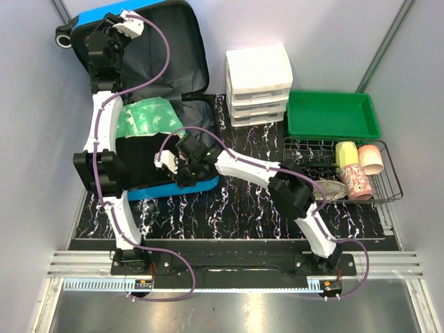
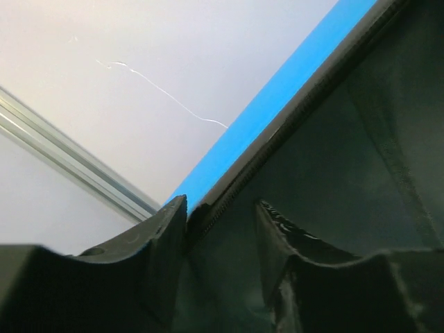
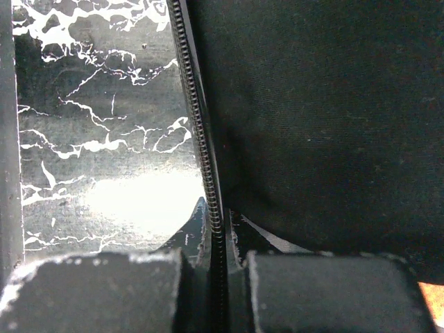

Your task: Open, take out, and arrange the luggage

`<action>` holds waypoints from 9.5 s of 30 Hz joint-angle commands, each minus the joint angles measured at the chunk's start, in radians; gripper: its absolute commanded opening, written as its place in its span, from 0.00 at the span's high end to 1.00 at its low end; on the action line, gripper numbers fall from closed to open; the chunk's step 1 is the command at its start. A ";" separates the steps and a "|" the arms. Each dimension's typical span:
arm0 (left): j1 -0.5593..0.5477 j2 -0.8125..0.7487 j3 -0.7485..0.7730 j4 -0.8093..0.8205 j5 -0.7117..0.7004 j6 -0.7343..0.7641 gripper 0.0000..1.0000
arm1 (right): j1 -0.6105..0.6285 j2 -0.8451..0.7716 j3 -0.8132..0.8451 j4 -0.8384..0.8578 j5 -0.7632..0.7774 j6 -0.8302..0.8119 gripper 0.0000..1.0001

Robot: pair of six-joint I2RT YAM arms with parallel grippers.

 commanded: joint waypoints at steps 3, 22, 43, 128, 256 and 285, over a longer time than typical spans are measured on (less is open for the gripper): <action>-0.016 0.007 0.002 0.062 -0.023 -0.064 0.32 | -0.024 0.053 0.098 0.272 0.106 0.009 1.00; 0.084 -0.769 -0.700 -0.576 0.109 -0.490 0.01 | -0.044 -0.154 0.015 0.311 0.077 0.107 0.01; 0.254 -0.736 -0.599 -1.461 0.712 -0.040 0.01 | -0.374 -0.602 -0.330 0.314 -0.030 0.500 0.00; -0.039 -0.148 -0.170 -1.418 0.479 0.338 0.01 | -1.132 -0.509 -0.352 -0.248 -0.190 0.336 0.03; -0.005 -0.551 -0.532 -1.503 0.621 0.321 1.00 | -0.130 0.134 -0.180 1.321 -0.359 0.547 0.30; 0.101 -0.622 -0.573 -1.009 0.437 -0.300 0.01 | -0.403 0.007 0.391 -0.280 -0.126 0.768 1.00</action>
